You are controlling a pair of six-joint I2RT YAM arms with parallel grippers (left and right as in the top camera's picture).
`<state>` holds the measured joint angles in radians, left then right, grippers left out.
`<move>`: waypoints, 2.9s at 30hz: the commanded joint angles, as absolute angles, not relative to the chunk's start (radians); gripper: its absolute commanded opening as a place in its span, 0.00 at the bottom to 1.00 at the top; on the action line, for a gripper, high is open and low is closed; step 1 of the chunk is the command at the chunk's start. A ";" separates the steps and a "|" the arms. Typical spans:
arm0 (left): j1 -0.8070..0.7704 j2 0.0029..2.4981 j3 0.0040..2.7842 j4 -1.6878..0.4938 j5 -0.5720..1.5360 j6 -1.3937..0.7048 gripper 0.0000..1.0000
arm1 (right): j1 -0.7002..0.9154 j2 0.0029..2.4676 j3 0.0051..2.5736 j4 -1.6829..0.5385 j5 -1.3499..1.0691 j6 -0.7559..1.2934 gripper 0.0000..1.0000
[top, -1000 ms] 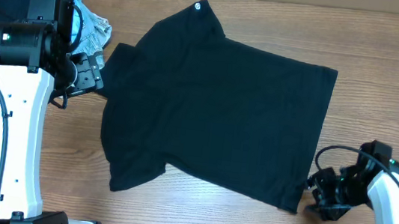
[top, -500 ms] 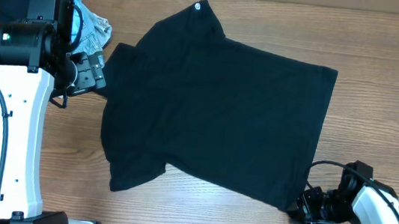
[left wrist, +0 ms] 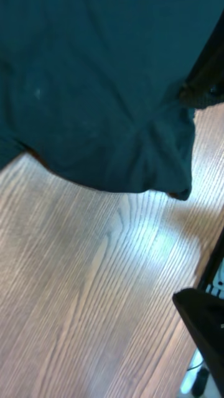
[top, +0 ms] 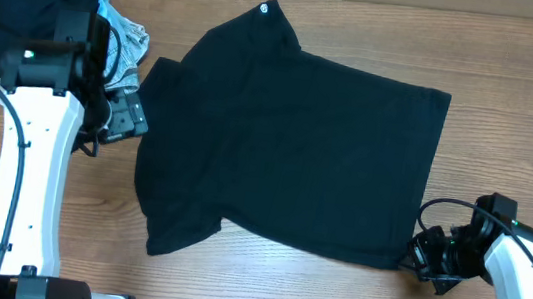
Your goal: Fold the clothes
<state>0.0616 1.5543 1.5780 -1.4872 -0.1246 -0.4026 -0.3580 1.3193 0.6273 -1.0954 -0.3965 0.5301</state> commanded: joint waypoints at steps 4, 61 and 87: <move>0.091 1.549 1.358 -1.391 -0.045 -0.452 1.00 | -0.352 1.311 0.652 -1.081 -0.403 0.492 0.04; 0.032 1.549 1.109 -0.912 0.168 -0.441 0.04 | -0.353 1.314 0.746 -0.870 -0.430 0.433 0.04; -0.083 1.600 1.108 -0.660 0.021 -0.440 0.04 | -0.352 1.319 0.746 -0.728 -0.392 0.503 0.04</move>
